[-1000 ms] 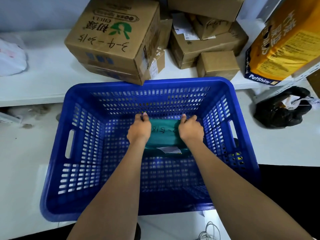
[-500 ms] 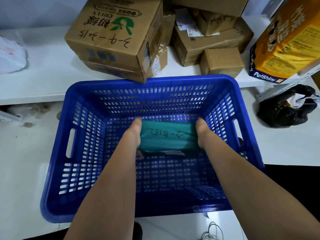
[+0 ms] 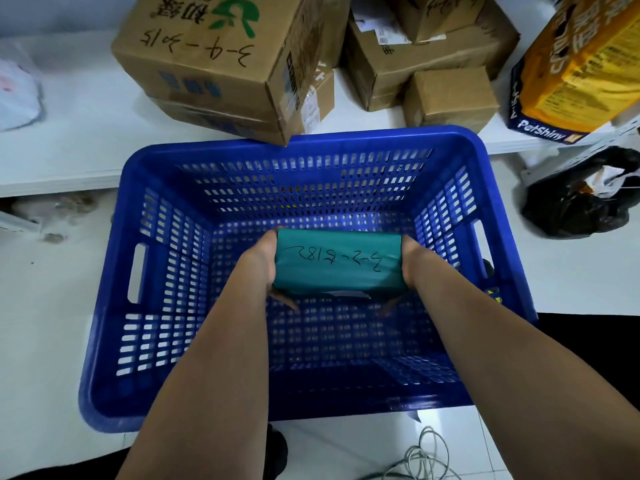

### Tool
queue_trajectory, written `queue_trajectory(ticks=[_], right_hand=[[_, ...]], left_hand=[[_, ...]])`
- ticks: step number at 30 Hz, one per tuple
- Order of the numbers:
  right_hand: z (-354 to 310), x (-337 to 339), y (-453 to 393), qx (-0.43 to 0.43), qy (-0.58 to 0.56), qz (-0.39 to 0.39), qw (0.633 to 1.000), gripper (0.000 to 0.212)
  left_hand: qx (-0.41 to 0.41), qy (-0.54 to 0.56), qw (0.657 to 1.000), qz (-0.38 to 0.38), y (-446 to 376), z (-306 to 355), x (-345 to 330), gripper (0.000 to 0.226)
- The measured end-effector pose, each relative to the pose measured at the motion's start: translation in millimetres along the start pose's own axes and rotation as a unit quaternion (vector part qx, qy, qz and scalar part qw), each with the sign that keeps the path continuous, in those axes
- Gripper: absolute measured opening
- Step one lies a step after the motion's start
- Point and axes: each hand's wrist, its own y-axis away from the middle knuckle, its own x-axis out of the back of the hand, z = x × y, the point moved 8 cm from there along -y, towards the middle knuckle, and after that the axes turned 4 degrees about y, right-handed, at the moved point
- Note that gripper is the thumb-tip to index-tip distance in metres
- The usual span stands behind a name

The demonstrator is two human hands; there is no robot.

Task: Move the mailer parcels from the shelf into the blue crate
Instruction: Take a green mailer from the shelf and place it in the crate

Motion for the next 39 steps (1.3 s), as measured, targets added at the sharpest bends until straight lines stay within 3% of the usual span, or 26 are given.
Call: queue_trajectory(ticks=[11, 15, 27, 29, 36, 39], right_hand=[[17.8, -7.8, -55.4, -0.018, 0.054, -0.061, 0.996, 0.055], [15.0, -9.1, -37.4, 0.013, 0.068, -0.060, 0.996, 0.046], [19.7, -11.9, -32.2, 0.023, 0.033, -0.087, 0.995, 0.056], [17.2, -11.1, -32.1, 0.033, 0.039, -0.085, 0.995, 0.058], [21.7, -2.4, -30.7, 0.031, 0.066, -0.070, 0.995, 0.039], [27.0, 7.8, -23.0, 0.015, 0.072, -0.053, 0.996, 0.041]], left_hand=[[0.070, -0.002, 0.997, -0.024, -19.7, -19.3, 7.2, 0.071], [0.084, 0.029, 0.996, -0.024, -30.5, -26.7, 13.0, 0.084], [0.089, 0.001, 0.994, -0.057, -44.3, -36.4, 18.5, 0.093], [0.079, 0.006, 0.996, -0.051, -45.3, -34.9, 19.3, 0.089], [0.118, 0.068, 0.991, -0.001, -35.9, -42.8, 20.5, 0.082], [0.093, 0.066, 0.993, 0.001, -32.4, -43.8, 21.1, 0.059]])
